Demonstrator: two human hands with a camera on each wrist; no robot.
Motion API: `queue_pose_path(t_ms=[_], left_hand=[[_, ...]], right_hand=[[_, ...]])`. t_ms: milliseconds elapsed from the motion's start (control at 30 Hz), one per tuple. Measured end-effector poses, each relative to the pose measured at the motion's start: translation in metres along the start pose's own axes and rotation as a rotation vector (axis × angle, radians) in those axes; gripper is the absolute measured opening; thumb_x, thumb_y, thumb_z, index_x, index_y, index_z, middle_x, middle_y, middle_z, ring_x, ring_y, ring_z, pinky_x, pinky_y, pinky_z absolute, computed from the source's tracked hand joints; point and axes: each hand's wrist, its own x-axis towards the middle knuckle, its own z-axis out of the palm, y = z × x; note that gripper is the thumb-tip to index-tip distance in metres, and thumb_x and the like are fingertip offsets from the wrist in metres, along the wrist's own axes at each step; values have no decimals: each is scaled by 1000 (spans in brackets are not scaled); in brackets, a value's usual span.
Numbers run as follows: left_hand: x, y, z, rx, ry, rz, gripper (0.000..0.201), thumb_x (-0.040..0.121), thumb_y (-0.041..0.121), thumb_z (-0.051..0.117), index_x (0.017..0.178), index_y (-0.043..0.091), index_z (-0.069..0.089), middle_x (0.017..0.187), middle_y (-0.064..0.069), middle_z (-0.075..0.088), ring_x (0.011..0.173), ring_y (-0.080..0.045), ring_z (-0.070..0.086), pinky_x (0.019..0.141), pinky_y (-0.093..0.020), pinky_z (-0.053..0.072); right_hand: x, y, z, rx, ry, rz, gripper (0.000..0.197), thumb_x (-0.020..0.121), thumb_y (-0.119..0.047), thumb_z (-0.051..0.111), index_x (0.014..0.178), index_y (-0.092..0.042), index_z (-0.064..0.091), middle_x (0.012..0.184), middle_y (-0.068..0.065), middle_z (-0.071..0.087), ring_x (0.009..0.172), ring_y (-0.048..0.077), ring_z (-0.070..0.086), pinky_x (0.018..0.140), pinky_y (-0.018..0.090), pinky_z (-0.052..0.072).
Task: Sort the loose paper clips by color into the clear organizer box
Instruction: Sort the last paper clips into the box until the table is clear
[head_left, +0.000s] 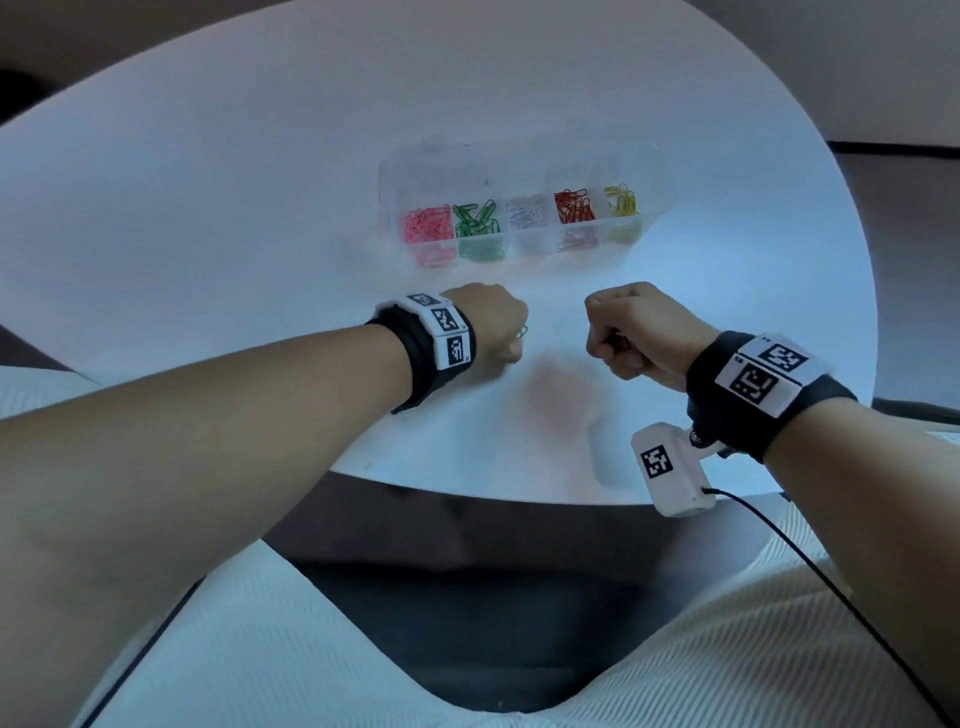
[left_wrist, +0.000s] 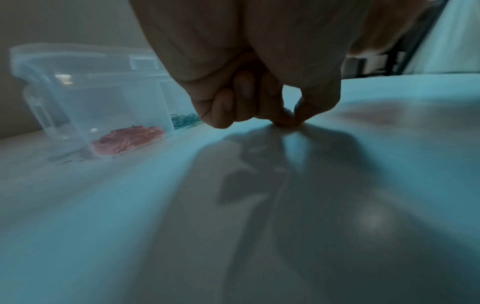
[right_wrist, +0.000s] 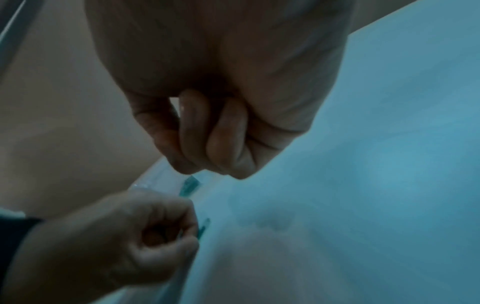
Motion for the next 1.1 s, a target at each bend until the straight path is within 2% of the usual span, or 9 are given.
queue_pose_path(t_ms=[133,233,333,400,500,667,833,967,1100], left_hand=[[-7,0,3,-23,-15,1,21,89,18,50,105,5,51,86,-12,53,71,-27,49,57,-29,35],[-10,-4,6,-113,64,-10,24,92,22,49,111,9,43,91,-13,55,75,-29,52,65,-35,42],[-9,-2,4,-98,77,-54,22,92,20,48,112,11,46,88,-9,52,77,-29,52,65,-34,44],[-8,2,2,-52,79,-45,24,93,19,48,115,10,47,81,-6,49,75,-27,51,65,-34,45],[-6,5,0,-2,76,-1,31,94,25,50,120,10,47,90,-9,55,82,-29,56,71,-35,47],[-4,7,4,-26,99,86,32,95,28,44,127,23,47,108,-9,60,96,-30,58,75,-36,46],[-3,19,8,-75,162,6,40,91,49,49,109,14,55,98,-7,62,85,-28,59,68,-34,47],[0,26,4,-39,153,-33,25,90,33,54,102,12,60,93,-7,63,81,-29,61,63,-31,44],[-1,29,-1,-80,144,-103,20,84,22,60,69,11,51,62,-3,49,57,-26,50,53,-27,37]], right_hand=[[-1,-7,6,148,33,-47,27,77,7,33,59,-14,33,56,10,44,42,17,27,48,26,18],[-1,-9,10,338,-9,-51,21,81,3,30,73,-13,42,62,13,53,48,22,43,48,26,35],[-1,-10,11,644,-61,-6,23,90,-9,32,96,-5,54,82,21,67,70,32,64,63,32,54],[-1,-9,12,752,-83,-1,31,94,-16,33,107,-2,57,95,25,70,85,36,68,74,35,58],[-1,-7,13,716,-74,-5,33,96,-20,33,106,-2,60,99,24,70,83,33,67,76,35,56],[5,4,8,439,153,26,34,99,-32,40,84,-10,60,66,6,53,53,19,44,52,28,34],[9,11,-2,332,273,49,34,100,-37,41,82,-12,56,58,0,33,48,15,26,49,27,22],[9,13,-4,322,293,61,34,101,-38,40,84,-12,55,56,-1,29,47,14,23,48,26,19],[8,14,-2,308,278,60,34,101,-38,40,85,-12,55,56,-2,29,47,14,22,49,27,19]])
